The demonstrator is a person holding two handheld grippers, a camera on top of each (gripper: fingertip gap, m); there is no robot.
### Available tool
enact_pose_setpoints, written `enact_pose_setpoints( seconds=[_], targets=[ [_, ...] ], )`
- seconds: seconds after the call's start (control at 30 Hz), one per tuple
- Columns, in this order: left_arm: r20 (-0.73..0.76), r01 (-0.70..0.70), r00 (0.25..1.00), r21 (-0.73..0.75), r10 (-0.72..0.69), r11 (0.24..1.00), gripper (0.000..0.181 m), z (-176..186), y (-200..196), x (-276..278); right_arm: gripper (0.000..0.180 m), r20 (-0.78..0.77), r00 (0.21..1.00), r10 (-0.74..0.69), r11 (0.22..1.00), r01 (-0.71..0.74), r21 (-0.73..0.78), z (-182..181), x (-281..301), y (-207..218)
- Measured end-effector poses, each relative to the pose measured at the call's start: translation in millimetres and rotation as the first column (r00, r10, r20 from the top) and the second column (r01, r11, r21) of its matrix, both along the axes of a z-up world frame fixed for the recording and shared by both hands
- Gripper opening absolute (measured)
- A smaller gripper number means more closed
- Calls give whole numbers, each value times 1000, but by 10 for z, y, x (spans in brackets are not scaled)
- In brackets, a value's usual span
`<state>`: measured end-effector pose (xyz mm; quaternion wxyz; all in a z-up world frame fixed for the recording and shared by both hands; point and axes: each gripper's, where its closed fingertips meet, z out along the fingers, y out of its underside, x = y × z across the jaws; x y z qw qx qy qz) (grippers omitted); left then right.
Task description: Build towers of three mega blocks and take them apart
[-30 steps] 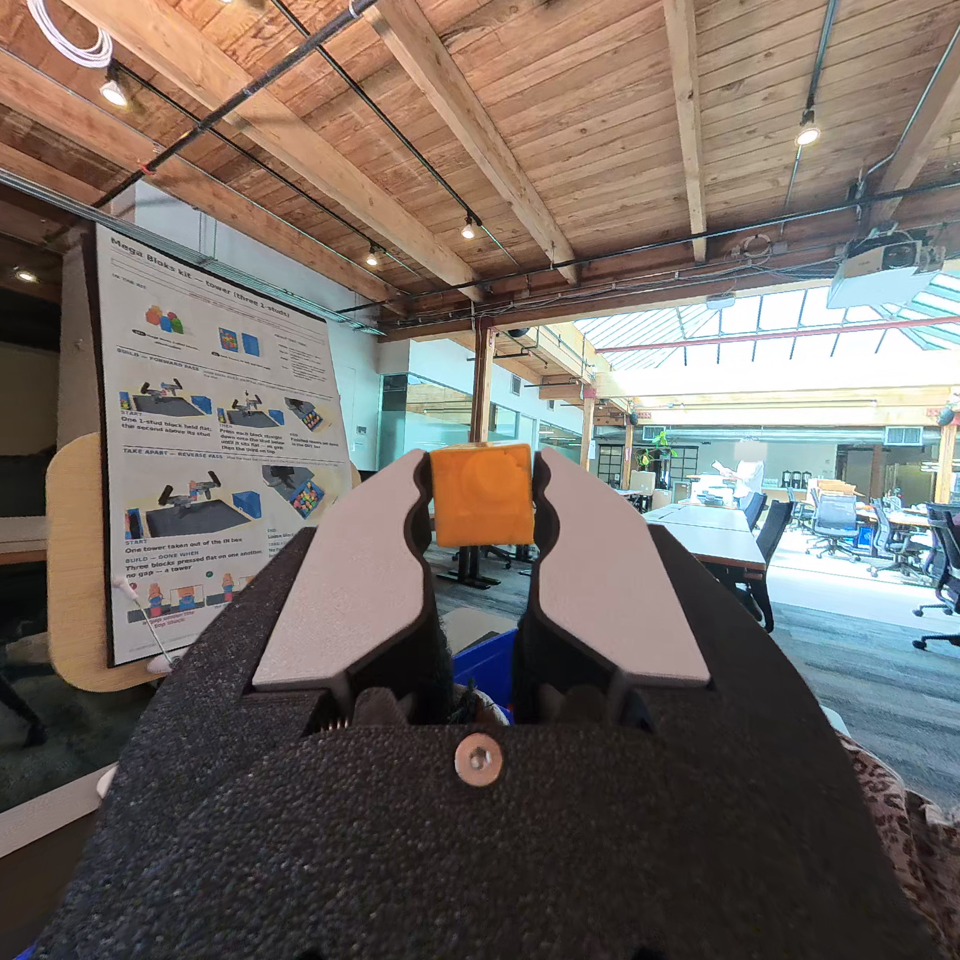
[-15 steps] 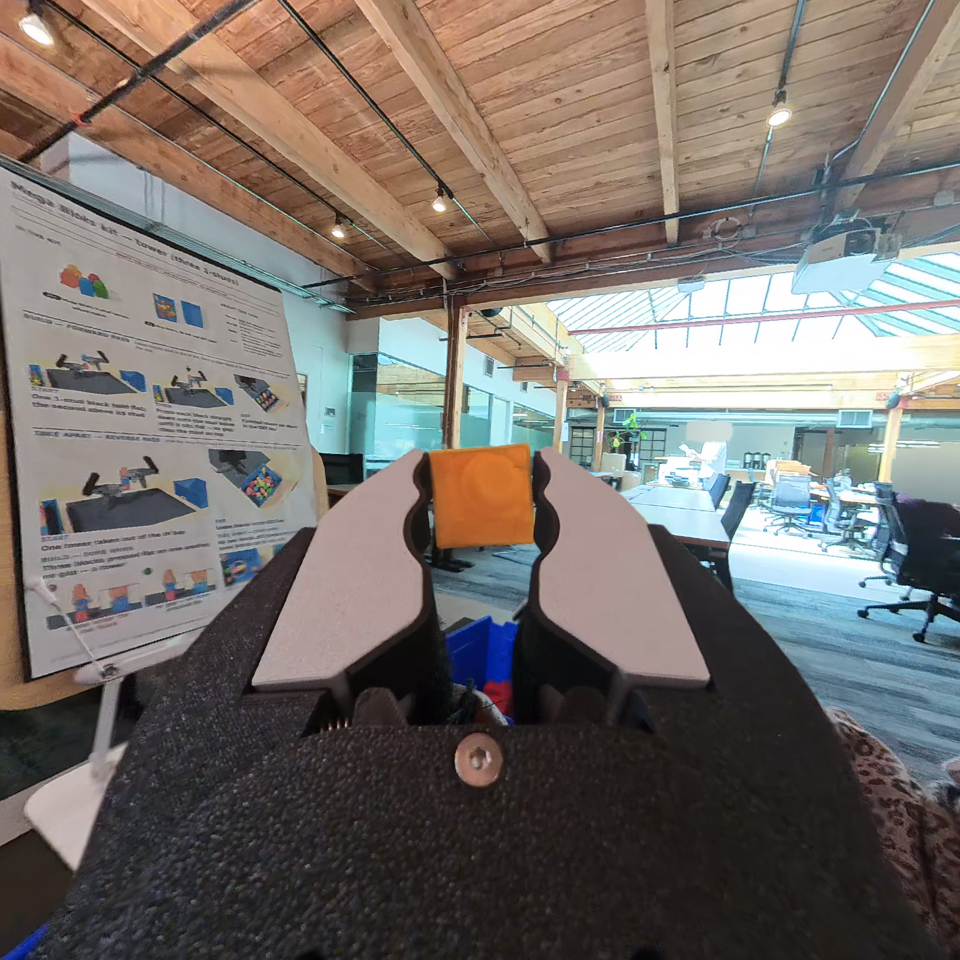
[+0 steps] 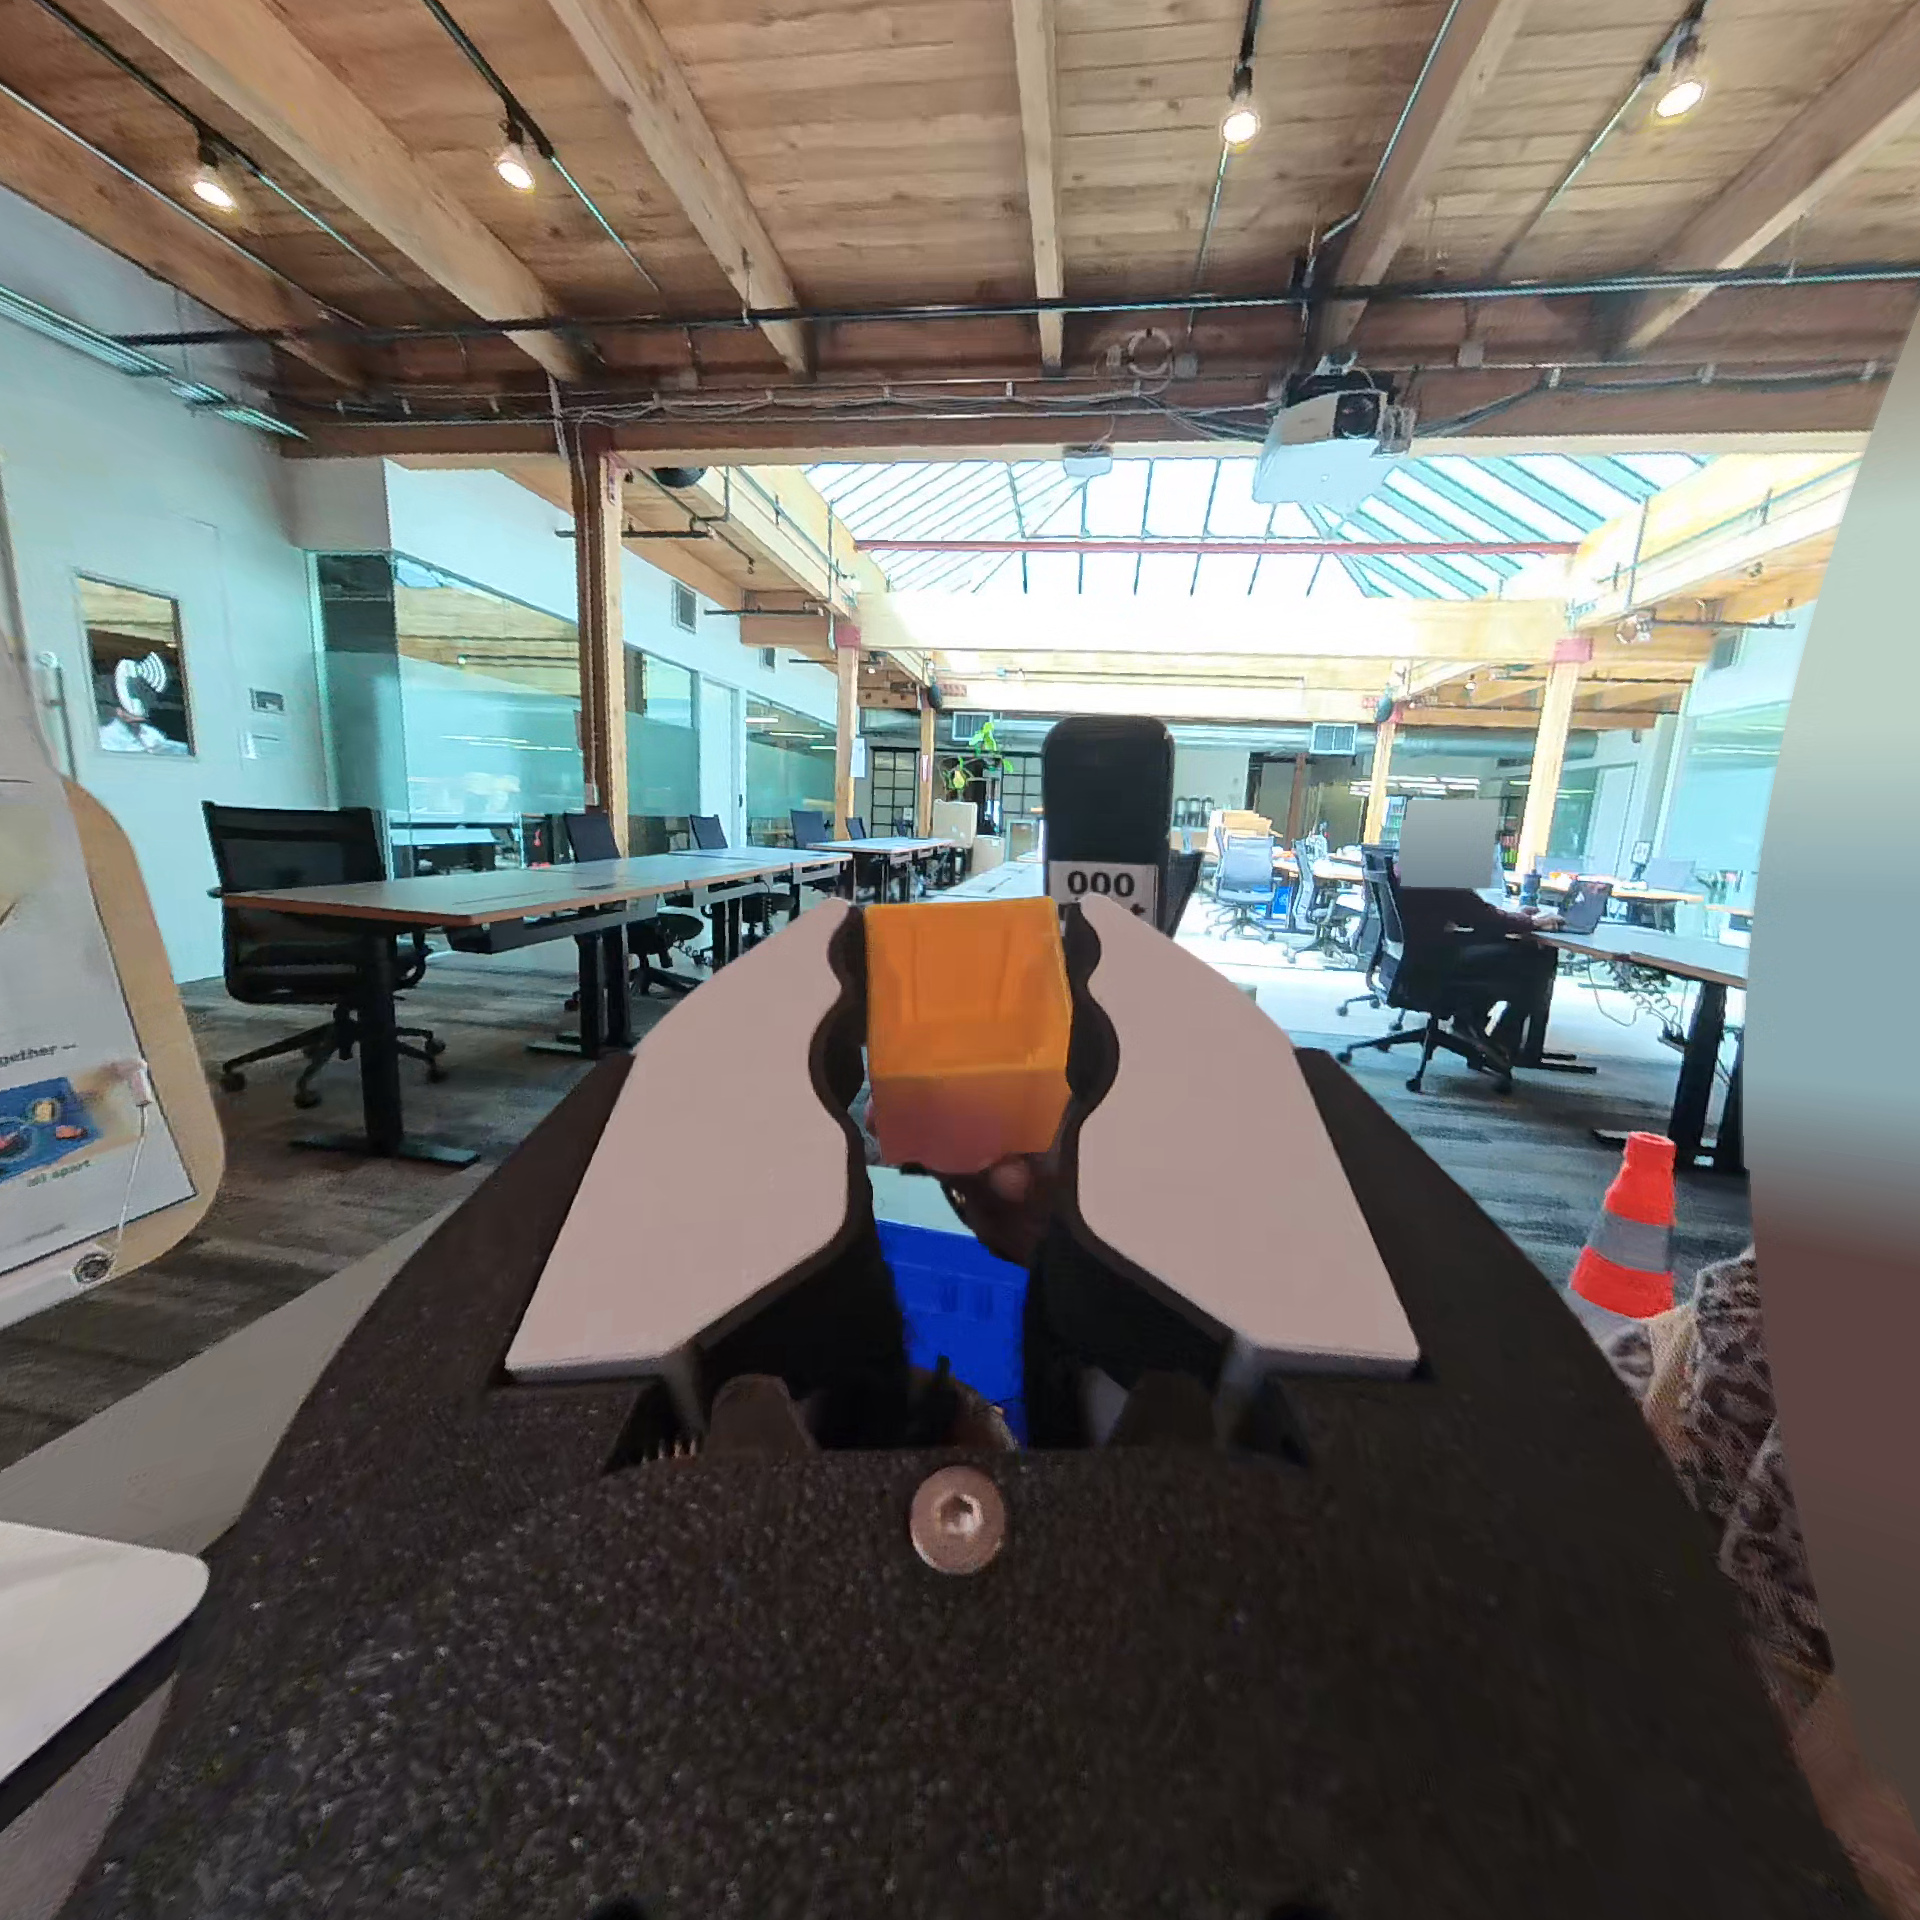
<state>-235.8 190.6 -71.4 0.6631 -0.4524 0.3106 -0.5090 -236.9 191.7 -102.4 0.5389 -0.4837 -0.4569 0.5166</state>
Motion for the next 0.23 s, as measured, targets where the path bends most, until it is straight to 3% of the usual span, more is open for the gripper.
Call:
enact_pose_setpoints(
  seconds=[0.1,0.2,0.23],
  targets=[
    [53,41,998,-14,-40,999,36,33,-15,44,58,-28,995,91,994,-93,-65,-41,-79,-20],
    [76,80,994,-31,-78,996,36,33,-22,77,34,-119,978,171,978,-182,-96,30,-58,-51],
    [67,89,994,-26,-87,996,36,23,-35,83,34,-132,975,177,979,-189,-82,47,-37,-55]
  ],
)
